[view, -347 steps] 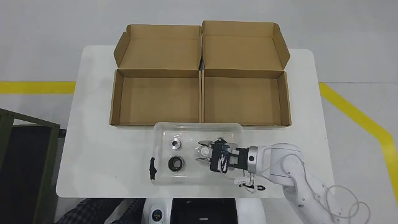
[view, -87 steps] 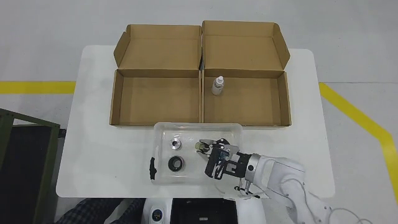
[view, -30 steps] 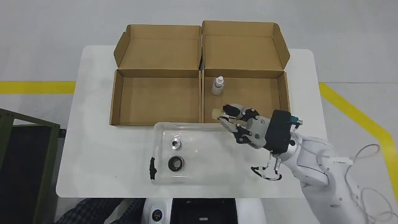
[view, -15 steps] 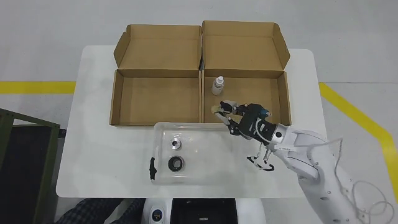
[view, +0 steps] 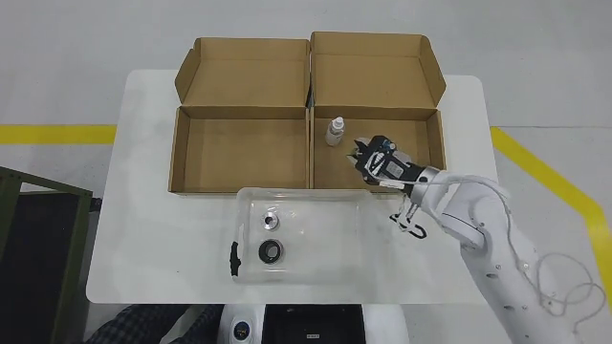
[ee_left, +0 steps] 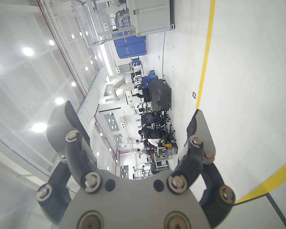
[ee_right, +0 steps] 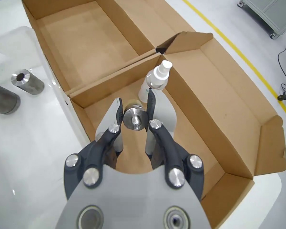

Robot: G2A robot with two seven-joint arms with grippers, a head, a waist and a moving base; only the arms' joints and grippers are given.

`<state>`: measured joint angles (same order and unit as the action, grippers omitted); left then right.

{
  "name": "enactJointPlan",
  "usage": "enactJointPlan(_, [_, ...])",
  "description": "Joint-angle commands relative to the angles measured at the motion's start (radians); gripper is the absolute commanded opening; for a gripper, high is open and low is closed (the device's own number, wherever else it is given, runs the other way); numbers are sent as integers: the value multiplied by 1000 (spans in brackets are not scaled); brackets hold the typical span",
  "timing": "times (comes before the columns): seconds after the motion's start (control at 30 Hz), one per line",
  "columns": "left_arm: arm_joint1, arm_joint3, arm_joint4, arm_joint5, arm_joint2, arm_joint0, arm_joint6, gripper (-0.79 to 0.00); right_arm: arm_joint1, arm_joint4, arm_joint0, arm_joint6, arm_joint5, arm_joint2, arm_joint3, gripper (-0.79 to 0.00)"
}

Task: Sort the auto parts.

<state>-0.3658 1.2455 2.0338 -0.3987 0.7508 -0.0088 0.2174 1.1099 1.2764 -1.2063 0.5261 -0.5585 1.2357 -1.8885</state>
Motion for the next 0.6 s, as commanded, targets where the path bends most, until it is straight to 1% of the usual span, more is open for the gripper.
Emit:
enactJointPlan(0.0, [0,0,0,0,0,0,0,0,2,0,23,15,4,-13,24,-785])
enactJointPlan(0.33, [0,0,0,0,0,0,0,0,19,20,144,76,33,-92,169,-785])
enactJointPlan(0.57, [0,0,0,0,0,0,0,0,31,55,203,109,60,-142,250,-785])
